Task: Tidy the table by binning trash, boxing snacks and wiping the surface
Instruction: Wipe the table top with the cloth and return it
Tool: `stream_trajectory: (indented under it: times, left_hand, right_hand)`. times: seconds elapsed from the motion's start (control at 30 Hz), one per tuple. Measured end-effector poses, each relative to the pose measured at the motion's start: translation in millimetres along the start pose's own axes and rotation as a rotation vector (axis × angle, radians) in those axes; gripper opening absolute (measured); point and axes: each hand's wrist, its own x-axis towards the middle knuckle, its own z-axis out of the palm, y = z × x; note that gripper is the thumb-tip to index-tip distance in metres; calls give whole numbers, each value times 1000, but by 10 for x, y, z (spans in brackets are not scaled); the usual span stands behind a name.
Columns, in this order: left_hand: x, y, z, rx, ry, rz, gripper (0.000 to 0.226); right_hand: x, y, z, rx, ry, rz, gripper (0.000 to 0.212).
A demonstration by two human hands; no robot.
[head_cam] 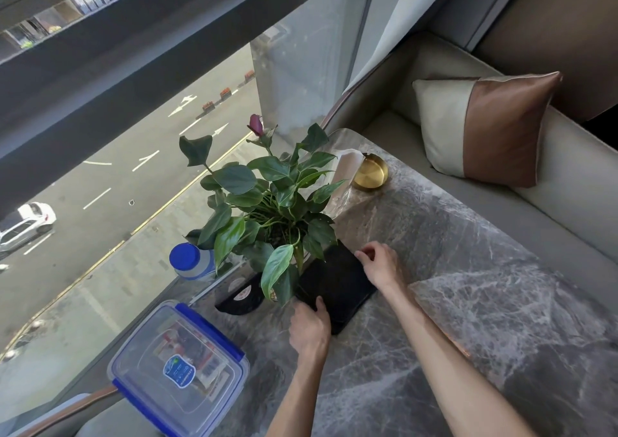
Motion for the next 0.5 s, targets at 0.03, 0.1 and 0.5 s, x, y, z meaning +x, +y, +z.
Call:
stream_trajectory:
  times: [0.03, 0.1, 0.5]
  left_hand:
    - [4, 13, 2, -7, 3, 15, 49]
    - [24, 22, 12, -44, -15, 21, 45]
    - [-117, -151, 107, 454, 237, 547, 48]
  right_hand:
    - [48, -75, 2, 13, -13, -14, 25]
    - [142, -211, 33, 18, -53, -33, 27]
    - [-197, -172, 219, -208, 163, -354, 19]
